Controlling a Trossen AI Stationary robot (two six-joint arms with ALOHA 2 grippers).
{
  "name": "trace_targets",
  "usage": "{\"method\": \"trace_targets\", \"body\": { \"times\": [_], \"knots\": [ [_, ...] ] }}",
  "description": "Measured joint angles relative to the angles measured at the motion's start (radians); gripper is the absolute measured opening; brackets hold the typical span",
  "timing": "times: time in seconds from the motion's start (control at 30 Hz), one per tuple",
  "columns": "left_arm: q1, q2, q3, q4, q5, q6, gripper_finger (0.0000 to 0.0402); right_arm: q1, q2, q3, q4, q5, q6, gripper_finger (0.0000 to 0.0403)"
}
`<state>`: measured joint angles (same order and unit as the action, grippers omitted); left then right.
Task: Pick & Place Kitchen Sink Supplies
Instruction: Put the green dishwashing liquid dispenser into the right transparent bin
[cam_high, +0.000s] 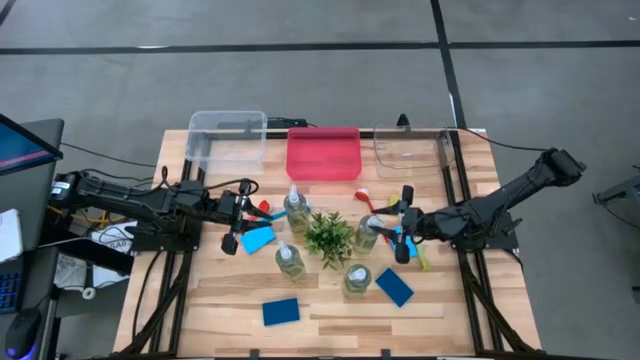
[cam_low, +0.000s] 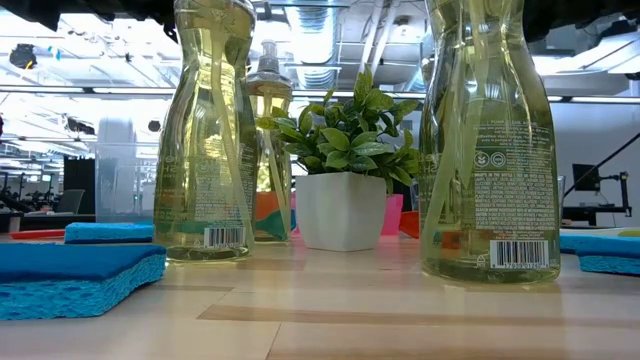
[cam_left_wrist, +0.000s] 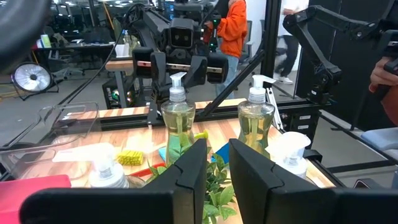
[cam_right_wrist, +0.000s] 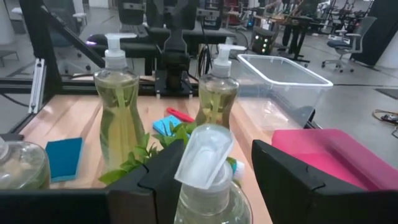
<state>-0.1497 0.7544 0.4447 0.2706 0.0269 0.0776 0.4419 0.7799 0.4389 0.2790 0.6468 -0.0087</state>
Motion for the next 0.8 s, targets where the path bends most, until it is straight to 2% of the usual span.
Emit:
{"method": "trace_targets", "body": {
  "times": [0.43, 0.8],
  "knots": [
    [0.0, 0.0, 0.0, 0.0, 0.0, 0.0, 0.0068, 0.0, 0.0, 0.0, 0.007, 0.003, 0.001, 0.0175],
    [0.0, 0.0, 0.0, 0.0, 0.0, 0.0, 0.0068, 0.0, 0.0, 0.0, 0.007, 0.003, 0.0, 0.0115]
  ]
}}
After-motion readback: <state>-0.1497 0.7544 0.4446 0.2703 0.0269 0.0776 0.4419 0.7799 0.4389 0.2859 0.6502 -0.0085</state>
